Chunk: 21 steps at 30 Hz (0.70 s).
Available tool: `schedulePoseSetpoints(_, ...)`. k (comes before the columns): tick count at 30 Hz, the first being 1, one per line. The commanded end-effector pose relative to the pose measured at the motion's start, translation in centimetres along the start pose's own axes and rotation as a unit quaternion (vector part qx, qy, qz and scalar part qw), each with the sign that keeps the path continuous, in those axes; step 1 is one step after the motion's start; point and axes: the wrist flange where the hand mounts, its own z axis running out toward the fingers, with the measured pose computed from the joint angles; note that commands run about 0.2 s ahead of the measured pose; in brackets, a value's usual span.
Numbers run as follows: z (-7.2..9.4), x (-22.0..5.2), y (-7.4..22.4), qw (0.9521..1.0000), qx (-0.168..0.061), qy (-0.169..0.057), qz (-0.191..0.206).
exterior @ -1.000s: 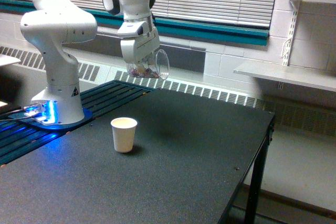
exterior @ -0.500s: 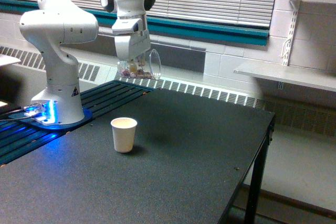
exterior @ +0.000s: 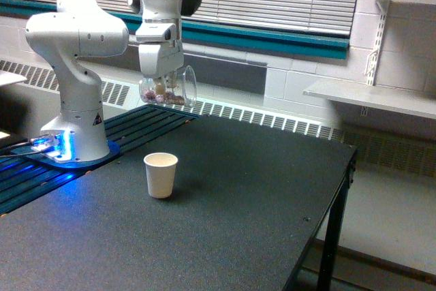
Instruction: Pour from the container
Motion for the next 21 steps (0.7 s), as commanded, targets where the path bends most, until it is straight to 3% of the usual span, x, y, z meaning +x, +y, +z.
schedulePoseSetpoints(1, 1.3, -0.3, 2.5, 0.9994, -0.013, -0.02, -0.025)
schedulePoseSetpoints(21, 2.0, 0.1, 6.4, 0.9981, -0.048, -0.038, -0.011)
